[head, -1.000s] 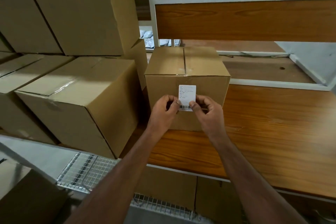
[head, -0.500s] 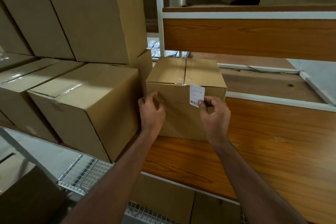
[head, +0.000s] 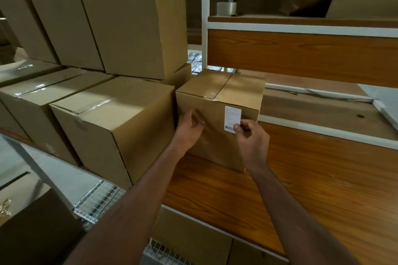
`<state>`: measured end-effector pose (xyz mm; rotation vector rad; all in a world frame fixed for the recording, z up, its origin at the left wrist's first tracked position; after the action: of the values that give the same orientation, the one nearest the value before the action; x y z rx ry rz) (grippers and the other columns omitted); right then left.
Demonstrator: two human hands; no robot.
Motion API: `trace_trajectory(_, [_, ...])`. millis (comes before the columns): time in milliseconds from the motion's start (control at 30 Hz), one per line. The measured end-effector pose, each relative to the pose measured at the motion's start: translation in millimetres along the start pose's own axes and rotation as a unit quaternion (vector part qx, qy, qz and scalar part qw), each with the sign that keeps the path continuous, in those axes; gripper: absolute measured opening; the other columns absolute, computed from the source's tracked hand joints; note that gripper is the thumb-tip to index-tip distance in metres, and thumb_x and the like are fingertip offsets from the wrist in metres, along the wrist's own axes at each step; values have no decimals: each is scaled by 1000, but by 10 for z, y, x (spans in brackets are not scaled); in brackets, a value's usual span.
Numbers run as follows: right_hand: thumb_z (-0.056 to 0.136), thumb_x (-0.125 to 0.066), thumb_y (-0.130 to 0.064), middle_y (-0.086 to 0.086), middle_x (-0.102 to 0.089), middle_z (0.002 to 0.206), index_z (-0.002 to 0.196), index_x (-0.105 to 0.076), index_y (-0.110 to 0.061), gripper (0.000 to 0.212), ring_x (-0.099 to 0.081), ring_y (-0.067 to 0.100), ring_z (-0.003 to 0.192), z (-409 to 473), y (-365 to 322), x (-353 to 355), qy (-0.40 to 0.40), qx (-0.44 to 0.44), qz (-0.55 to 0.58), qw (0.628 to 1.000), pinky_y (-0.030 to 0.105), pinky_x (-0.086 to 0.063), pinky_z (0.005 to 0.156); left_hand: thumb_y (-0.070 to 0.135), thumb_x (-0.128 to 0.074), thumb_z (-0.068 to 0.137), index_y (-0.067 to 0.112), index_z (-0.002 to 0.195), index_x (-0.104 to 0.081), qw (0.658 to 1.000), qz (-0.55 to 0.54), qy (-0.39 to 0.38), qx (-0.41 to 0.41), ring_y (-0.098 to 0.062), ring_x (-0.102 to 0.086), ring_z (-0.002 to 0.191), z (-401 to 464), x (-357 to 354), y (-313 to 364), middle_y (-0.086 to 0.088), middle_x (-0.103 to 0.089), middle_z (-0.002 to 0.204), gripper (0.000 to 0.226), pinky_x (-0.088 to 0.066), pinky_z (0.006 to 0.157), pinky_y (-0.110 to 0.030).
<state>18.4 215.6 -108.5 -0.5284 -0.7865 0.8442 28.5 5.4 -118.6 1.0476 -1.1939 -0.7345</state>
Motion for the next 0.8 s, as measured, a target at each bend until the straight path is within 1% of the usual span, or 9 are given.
trace_trajectory(67, [93, -60, -35, 2, -73, 108, 110, -68, -15, 27, -68, 17, 98, -62, 38, -17, -6, -19, 9, 1000, 46, -58, 80, 26, -55, 102, 28, 154, -30, 1000, -26, -2, -6, -16, -43, 135, -95, -3, 1, 0, -36, 155, 58, -40, 106, -32])
trace_trajectory(133, [95, -62, -28, 2, -72, 110, 114, -68, -13, 25, -68, 14, 100, -125, 31, -63, -30, -39, 53, 997, 36, -60, 80, 22, -54, 103, 23, 155, -31, 998, -57, 7, -15, -10, -46, 124, -190, 21, 10, 1, -42, 151, 56, -41, 93, -19])
trace_trajectory(200, [97, -62, -18, 0, -70, 111, 118, -67, -11, 23, -67, 8, 100, -184, -15, -107, -51, -61, 102, 992, 26, -59, 81, 20, -54, 103, 21, 152, -36, 996, -81, 20, -27, -6, -48, 120, -286, 69, 16, 1, -47, 148, 52, -43, 87, -13])
trace_trajectory(300, [97, -62, -14, -4, -69, 111, 120, -66, -15, 23, -66, 3, 100, -255, -194, -126, -48, -86, 178, 979, 24, -59, 83, 20, -54, 103, 21, 147, -44, 993, -104, 36, -42, -9, -54, 124, -419, 189, 23, 2, -56, 140, 45, -48, 103, -28])
trace_trajectory(367, [96, -62, -14, -3, -70, 113, 120, -65, -17, 24, -67, 6, 102, -283, -366, -176, -52, -90, 224, 969, 24, -59, 83, 20, -53, 102, 21, 142, -49, 991, -106, 53, -55, -9, -57, 122, -486, 313, 39, 4, -61, 132, 40, -50, 106, -35])
trace_trajectory(467, [96, -63, -14, -3, -71, 114, 123, -66, -13, 27, -68, 7, 104, -326, -644, -279, -67, -82, 283, 953, 24, -59, 82, 23, -53, 101, 23, 133, -56, 987, -126, 71, -71, -12, -62, 119, -595, 540, 76, 2, -66, 125, 32, -54, 98, -34])
trace_trajectory(600, [95, -64, -11, -3, -71, 111, 122, -66, -8, 27, -69, 6, 102, -400, -919, -459, -84, -83, 328, 937, 18, -57, 78, 13, -47, 105, 15, 125, -58, 980, -147, 105, -87, -5, -69, 102, -752, 935, 130, 1, -69, 112, 23, -54, 75, -15])
trace_trajectory(700, [94, -65, -13, -1, -72, 106, 109, -67, -10, 15, -70, 6, 97, -470, -1098, -629, -104, -92, 346, 928, 18, -57, 73, 21, -47, 105, 20, 115, -63, 981, -121, 112, -100, -8, -68, 97, -834, 1189, 125, 2, -71, 107, 18, -54, 73, -19])
trace_trajectory(800, [95, -64, -13, 0, -72, 107, 108, -66, -9, 14, -70, 8, 99, -560, -1390, -792, -126, -89, 369, 917, 20, -57, 73, 18, -49, 104, 14, 105, -64, 981, -102, 112, -123, -7, -68, 79, -890, 1466, 115, 1, -73, 94, 15, -52, 62, -18])
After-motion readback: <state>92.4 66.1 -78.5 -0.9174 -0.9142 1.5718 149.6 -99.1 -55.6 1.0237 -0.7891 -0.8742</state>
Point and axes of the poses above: each hand's wrist, its own z-axis towards the middle knuckle, its own x-axis out of the back of the hand, y = z × x, the point moved 9 cm from there along z, towards the middle knuckle
